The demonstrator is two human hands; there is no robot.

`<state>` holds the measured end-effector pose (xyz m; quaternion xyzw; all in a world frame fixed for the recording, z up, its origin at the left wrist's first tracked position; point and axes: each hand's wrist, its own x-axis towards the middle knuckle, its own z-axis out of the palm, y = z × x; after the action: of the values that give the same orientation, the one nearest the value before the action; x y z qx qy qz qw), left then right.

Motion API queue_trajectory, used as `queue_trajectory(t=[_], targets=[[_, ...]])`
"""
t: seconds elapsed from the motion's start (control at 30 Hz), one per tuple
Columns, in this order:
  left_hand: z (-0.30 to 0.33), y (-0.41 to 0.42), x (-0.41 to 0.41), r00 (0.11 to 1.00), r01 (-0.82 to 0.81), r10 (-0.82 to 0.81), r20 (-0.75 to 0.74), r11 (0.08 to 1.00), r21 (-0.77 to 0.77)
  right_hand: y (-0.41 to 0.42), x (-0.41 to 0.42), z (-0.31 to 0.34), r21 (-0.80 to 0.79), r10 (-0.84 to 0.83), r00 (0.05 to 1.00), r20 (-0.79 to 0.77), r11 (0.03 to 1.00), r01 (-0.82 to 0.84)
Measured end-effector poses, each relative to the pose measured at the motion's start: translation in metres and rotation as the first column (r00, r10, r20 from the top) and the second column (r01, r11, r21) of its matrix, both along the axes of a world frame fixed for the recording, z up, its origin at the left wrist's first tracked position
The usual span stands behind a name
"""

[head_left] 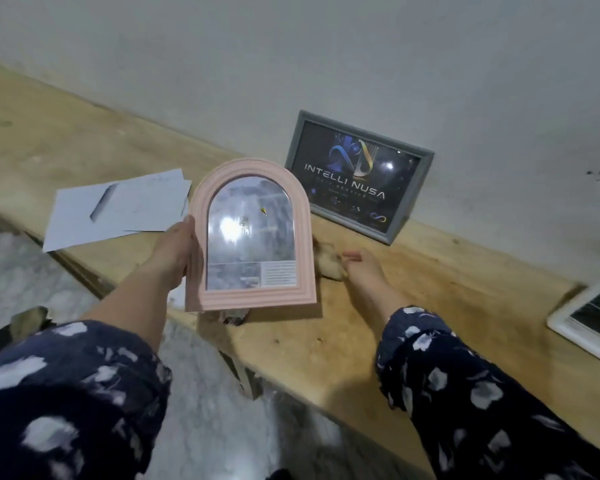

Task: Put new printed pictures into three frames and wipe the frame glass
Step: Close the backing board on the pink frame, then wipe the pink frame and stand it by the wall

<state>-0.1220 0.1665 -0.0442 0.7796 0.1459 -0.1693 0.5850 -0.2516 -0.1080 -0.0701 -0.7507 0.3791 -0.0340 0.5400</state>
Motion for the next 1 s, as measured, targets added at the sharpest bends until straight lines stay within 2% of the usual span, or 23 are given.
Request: queue_trajectory(t=[0.07,0.17,0.27,0.33,0.4,0.43,0.5,0.57,0.63,0.7,0.87,0.93,1.0], targets=[[-0.005,0.024,0.006,0.996,-0.091,0.091,-0.003,0.995,0.037,0.006,0.017,-0.014,-0.204,0.092,0.993,-0.077,0.973,-0.106],[-0.019,0.042,0.008,0.991,-0.133,0.135,-0.01,0.982,0.134,0.013,0.038,-0.032,-0.37,0.193,0.949,-0.248,0.887,-0.277],[-0.038,0.043,0.004,0.988,-0.144,0.151,-0.037,0.979,0.146,0.015,0.053,-0.039,-0.509,0.326,0.873,-0.362,0.716,-0.479],[-0.048,0.037,0.0,0.986,-0.138,0.15,-0.07,0.978,0.154,0.015,0.058,-0.048,-0.531,0.473,0.776,-0.418,0.565,-0.631],[-0.053,0.028,-0.002,0.984,-0.136,0.15,-0.091,0.979,0.151,0.015,0.06,-0.055,-0.548,0.548,0.708,-0.445,0.458,-0.699],[-0.054,0.023,-0.002,0.985,-0.126,0.142,-0.103,0.981,0.149,0.015,0.058,-0.058,-0.585,0.544,0.718,-0.434,0.436,-0.684],[-0.057,0.009,-0.003,0.989,-0.083,0.099,-0.109,0.986,0.142,0.011,0.053,-0.063,-0.649,0.506,0.786,-0.356,0.472,-0.597],[-0.059,-0.009,-0.006,0.992,-0.04,0.056,-0.113,0.989,0.14,0.0,0.044,-0.063,-0.629,0.433,0.867,-0.245,0.61,-0.482],[-0.06,-0.034,-0.011,0.994,0.015,0.001,-0.111,0.99,0.141,-0.018,0.033,-0.059,-0.574,0.28,0.954,-0.106,0.767,-0.288],[-0.062,-0.063,-0.017,0.992,0.078,-0.062,-0.108,0.984,0.159,-0.04,0.022,-0.049,-0.503,0.104,0.995,-0.007,0.859,-0.094],[-0.076,-0.134,-0.036,0.953,0.3,-0.29,-0.086,0.941,0.158,-0.085,-0.006,-0.032,-0.301,-0.138,0.986,0.09,0.94,0.159],[-0.082,-0.149,-0.043,0.951,0.306,-0.296,-0.084,0.94,0.152,-0.091,-0.013,-0.028,-0.175,-0.205,0.97,0.128,0.958,0.226],[-0.088,-0.16,-0.05,0.951,0.308,-0.297,-0.086,0.93,0.199,-0.094,-0.022,-0.029,-0.149,-0.206,0.971,0.121,0.964,0.223]])
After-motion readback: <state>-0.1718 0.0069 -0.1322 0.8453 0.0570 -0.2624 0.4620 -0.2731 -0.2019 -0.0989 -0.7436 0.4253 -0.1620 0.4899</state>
